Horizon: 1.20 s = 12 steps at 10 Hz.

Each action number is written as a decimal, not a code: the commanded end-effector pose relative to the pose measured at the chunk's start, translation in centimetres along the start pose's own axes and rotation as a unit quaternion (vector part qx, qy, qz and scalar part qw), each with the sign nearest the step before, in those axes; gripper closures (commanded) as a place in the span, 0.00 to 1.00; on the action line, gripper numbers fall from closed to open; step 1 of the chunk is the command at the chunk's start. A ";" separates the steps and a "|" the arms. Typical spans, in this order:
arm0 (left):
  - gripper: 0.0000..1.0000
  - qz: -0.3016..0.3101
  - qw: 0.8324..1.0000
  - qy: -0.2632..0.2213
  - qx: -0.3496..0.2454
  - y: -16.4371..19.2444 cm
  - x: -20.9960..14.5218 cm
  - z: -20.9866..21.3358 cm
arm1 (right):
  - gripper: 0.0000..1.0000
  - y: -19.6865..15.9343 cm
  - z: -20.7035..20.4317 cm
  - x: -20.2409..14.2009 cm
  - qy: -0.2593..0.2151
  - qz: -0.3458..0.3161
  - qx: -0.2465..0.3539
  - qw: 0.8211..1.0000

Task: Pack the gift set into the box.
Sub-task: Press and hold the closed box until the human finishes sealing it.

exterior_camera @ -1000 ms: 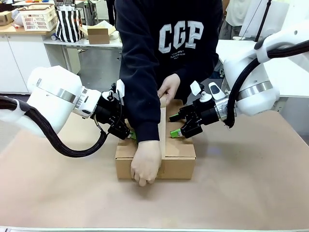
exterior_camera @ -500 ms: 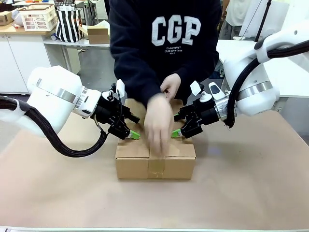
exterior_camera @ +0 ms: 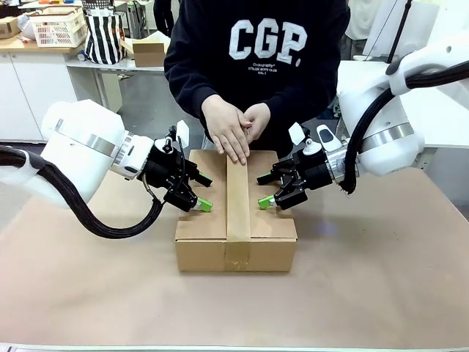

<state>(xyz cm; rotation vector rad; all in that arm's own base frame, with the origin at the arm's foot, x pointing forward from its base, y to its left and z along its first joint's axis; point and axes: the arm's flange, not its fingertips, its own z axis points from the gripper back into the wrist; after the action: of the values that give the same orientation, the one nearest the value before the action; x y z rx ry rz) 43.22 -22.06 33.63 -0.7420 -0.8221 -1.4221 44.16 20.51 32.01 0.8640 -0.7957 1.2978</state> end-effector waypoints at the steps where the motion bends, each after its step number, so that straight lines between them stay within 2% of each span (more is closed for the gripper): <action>1: 0.00 -0.003 1.000 -0.003 -0.003 -0.1 -0.3 -0.1 | 0.00 -0.1 -0.1 -0.1 0.005 -0.002 -0.011 1.000; 12: 0.00 -0.003 1.000 -0.003 -0.003 -0.1 -0.3 -0.1 | 0.00 -0.1 -0.1 -0.1 0.005 -0.002 -0.011 1.000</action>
<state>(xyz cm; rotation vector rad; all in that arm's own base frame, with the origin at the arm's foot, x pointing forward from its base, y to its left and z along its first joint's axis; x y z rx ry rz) 43.23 -22.06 33.63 -0.7419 -0.8223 -1.4221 44.17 20.51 32.02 0.8639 -0.7958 1.2978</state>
